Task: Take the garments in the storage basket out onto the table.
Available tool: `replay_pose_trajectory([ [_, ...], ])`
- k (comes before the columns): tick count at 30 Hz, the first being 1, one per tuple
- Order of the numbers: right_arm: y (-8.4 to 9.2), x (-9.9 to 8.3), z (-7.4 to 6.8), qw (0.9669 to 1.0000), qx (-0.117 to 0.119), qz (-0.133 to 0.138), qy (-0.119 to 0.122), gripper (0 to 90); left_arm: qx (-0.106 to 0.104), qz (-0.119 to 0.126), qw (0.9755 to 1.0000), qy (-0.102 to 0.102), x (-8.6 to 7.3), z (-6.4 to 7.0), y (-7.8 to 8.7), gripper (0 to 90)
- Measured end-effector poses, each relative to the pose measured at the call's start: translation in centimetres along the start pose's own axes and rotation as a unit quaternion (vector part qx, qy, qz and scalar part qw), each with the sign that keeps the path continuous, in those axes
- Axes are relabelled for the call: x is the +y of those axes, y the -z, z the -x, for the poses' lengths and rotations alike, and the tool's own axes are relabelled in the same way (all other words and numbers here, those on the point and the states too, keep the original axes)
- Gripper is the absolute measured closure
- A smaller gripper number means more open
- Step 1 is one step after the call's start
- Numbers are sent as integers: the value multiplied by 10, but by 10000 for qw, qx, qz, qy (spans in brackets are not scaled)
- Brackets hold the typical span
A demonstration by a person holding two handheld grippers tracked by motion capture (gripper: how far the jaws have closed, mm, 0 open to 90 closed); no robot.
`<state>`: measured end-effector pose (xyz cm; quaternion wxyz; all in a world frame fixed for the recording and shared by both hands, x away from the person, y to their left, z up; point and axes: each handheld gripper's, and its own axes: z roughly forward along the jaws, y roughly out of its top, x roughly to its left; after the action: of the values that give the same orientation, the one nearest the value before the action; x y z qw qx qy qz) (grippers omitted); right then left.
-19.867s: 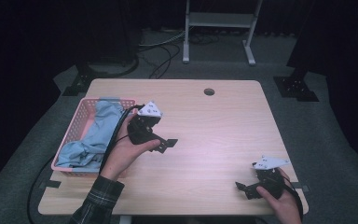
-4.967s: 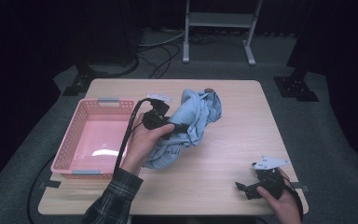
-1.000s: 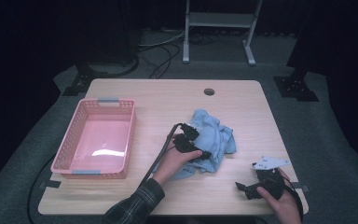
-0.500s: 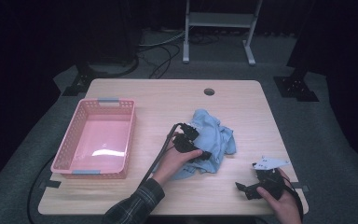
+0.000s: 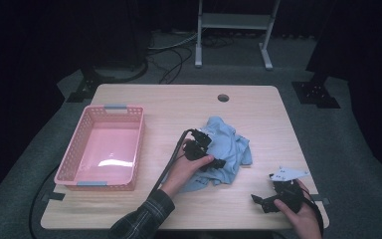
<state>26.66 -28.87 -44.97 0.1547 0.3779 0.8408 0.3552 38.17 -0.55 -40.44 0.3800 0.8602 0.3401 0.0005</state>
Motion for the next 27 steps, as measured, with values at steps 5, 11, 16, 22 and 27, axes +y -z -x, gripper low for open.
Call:
replay_pose_trajectory([
  [5,0,0,0,10000,-1,-1,-1,0,-21,83,10000,-10,3,2,6,106],
  [11,0,0,0,10000,0,-1,-1,0,-63,220,9997,-15,6,3,13,105],
  [16,0,0,0,10000,0,-1,0,0,-47,323,9995,-17,9,5,19,105],
  [22,0,0,0,10000,1,-1,-2,0,-28,420,9991,-38,11,5,27,105],
  [27,0,0,0,10000,3,1,-7,0,-13,463,9989,-30,13,6,34,105],
])
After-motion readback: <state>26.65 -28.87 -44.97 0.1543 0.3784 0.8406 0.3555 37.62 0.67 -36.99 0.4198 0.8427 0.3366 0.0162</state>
